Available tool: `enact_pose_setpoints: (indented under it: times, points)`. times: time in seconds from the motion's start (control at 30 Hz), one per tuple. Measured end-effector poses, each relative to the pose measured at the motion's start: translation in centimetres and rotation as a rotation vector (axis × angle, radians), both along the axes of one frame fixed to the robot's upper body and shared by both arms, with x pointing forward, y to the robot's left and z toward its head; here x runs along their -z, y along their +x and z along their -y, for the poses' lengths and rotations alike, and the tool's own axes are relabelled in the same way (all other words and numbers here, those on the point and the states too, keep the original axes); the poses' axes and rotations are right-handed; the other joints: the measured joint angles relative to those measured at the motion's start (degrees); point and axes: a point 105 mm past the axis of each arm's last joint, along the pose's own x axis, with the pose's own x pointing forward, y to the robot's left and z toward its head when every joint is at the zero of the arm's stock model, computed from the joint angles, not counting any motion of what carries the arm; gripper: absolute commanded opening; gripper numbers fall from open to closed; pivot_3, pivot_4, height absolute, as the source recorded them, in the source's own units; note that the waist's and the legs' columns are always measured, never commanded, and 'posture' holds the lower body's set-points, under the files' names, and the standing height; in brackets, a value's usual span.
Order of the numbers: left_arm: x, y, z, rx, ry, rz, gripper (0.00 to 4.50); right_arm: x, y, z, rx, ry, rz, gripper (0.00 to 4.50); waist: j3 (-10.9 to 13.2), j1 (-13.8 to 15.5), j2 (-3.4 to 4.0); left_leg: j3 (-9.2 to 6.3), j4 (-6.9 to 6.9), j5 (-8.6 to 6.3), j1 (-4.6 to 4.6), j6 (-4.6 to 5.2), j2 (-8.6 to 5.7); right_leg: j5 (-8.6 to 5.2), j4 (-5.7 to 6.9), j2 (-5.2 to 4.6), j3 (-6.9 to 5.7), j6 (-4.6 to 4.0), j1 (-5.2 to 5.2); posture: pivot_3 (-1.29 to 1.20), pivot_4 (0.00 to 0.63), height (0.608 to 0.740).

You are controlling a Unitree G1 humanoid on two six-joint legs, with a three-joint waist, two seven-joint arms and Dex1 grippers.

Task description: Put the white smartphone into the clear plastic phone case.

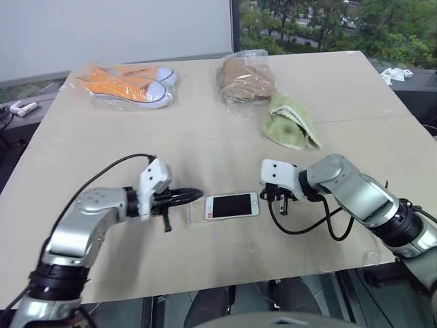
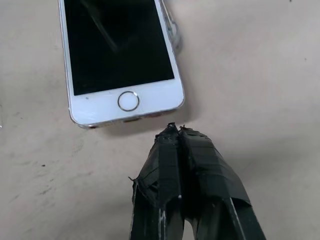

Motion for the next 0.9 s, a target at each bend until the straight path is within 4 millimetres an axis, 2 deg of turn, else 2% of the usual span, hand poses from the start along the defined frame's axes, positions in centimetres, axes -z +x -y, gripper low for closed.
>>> enact_pose_setpoints:
  times: [0.03,0.23,0.53,0.77,0.9]
  points:
    - [0.5,-0.3,-1.1,-0.019,0.024,-0.014,0.0,0.0,0.0,0.1,0.003,-0.003,0.0,0.03,0.0,0.2,0.04,0.0,0.0,0.0,0.0,0.0,0.0,0.0,-0.02,0.0,-0.01,0.0,0.0,0.0,0.15,0.74]
    - [1.6,0.2,-4.4,-0.114,0.014,-0.006,0.0,0.0,0.0,0.0,-0.002,-0.002,-0.003,0.03,0.0,0.7,0.0,-0.07,0.06,-0.01,-0.05,0.01,-0.04,0.0,-0.07,-0.09,-0.18,0.0,0.02,0.0,0.15,0.74]
    - [2.0,0.6,-2.5,0.009,-0.024,-0.034,0.0,0.2,0.0,0.5,0.016,-0.019,-0.017,0.03,0.0,0.2,0.0,-0.1,0.08,0.0,-0.14,0.01,-0.04,0.0,-0.03,-0.09,-0.25,0.0,-0.01,0.0,0.15,0.74]
    - [2.5,-0.5,-1.4,0.118,-0.051,-0.12,0.0,-0.1,-0.4,1.1,0.027,-0.045,-0.008,0.03,0.0,0.2,0.0,-0.1,0.09,0.0,-0.14,0.01,-0.03,0.0,-0.04,-0.1,-0.25,0.0,-0.01,0.0,0.15,0.74]
    - [2.5,-0.3,-1.3,0.143,-0.04,-0.106,0.0,-0.2,-0.6,1.0,0.027,-0.045,-0.011,0.03,0.0,0.2,0.0,-0.1,0.1,0.0,-0.14,0.01,-0.04,0.0,-0.02,-0.1,-0.25,0.0,0.0,0.0,0.15,0.74]
